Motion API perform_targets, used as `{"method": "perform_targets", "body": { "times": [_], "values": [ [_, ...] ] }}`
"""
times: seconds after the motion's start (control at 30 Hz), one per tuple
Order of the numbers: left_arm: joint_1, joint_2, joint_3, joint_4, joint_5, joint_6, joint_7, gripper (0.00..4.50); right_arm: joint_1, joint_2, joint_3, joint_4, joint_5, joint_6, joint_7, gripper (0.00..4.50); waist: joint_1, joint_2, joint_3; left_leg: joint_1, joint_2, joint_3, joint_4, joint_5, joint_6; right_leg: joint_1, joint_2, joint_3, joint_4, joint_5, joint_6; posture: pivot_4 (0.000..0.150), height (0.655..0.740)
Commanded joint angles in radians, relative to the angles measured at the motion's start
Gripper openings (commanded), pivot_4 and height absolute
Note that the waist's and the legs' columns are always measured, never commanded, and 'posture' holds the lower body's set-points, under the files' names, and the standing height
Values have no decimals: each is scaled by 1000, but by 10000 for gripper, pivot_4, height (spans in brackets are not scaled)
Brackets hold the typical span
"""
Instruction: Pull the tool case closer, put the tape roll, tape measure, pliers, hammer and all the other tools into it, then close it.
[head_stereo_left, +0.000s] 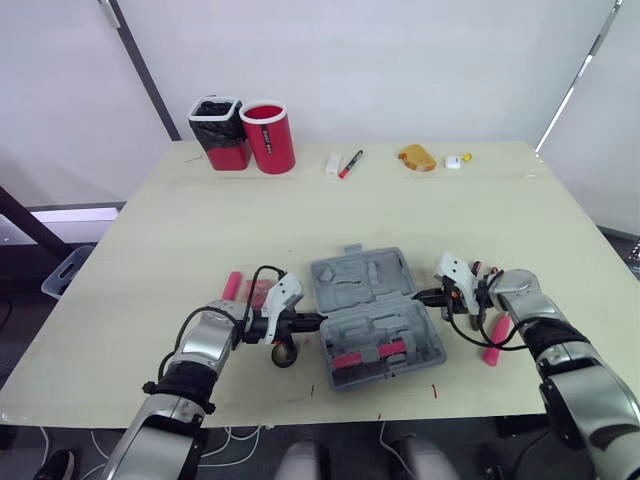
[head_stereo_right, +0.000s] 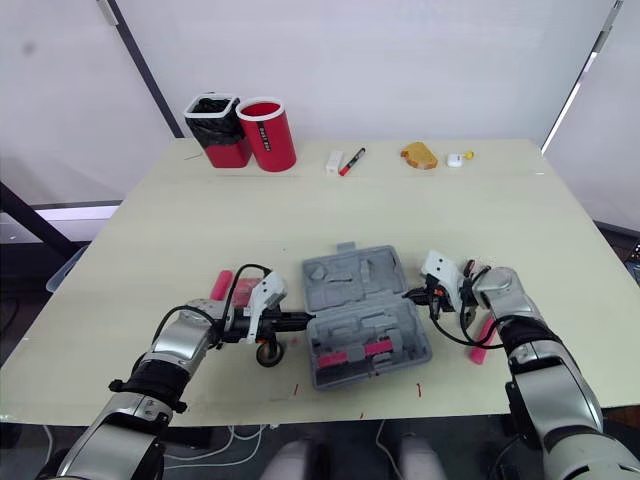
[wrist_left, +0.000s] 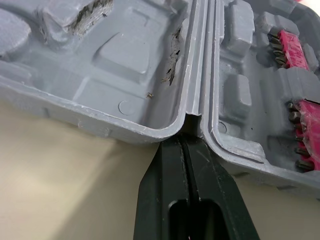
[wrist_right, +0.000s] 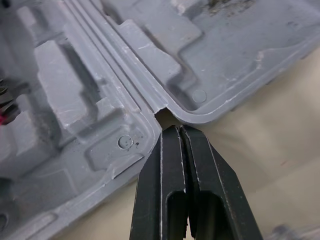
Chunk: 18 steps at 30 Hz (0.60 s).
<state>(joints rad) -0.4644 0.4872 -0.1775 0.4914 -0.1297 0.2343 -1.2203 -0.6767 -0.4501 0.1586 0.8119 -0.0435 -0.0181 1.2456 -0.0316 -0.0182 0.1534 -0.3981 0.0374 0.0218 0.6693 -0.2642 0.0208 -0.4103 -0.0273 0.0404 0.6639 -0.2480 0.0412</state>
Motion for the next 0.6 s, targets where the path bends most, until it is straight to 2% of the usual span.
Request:
{"method": "perform_targets", "body": {
  "times": [0.03,0.37,0.6],
  "values": [
    [19,-19,-73,-58,11,1,-52,0,78,-7,42,-132,21,86,68,672,1,0,0,0,0,0,0,0,0,0,0,0,0,0,0,1500,7400],
    [45,20,-143,-103,43,14,-147,0,328,-94,58,-585,108,392,79,672,19,1,-2,0,0,0,0,0,0,0,2,0,-1,0,0,1500,7400],
    [80,79,-172,-159,53,32,-205,0,439,-119,48,-743,153,509,28,672,16,1,-2,1,0,0,0,0,0,0,3,0,-1,0,0,1500,7400]
  ]
}}
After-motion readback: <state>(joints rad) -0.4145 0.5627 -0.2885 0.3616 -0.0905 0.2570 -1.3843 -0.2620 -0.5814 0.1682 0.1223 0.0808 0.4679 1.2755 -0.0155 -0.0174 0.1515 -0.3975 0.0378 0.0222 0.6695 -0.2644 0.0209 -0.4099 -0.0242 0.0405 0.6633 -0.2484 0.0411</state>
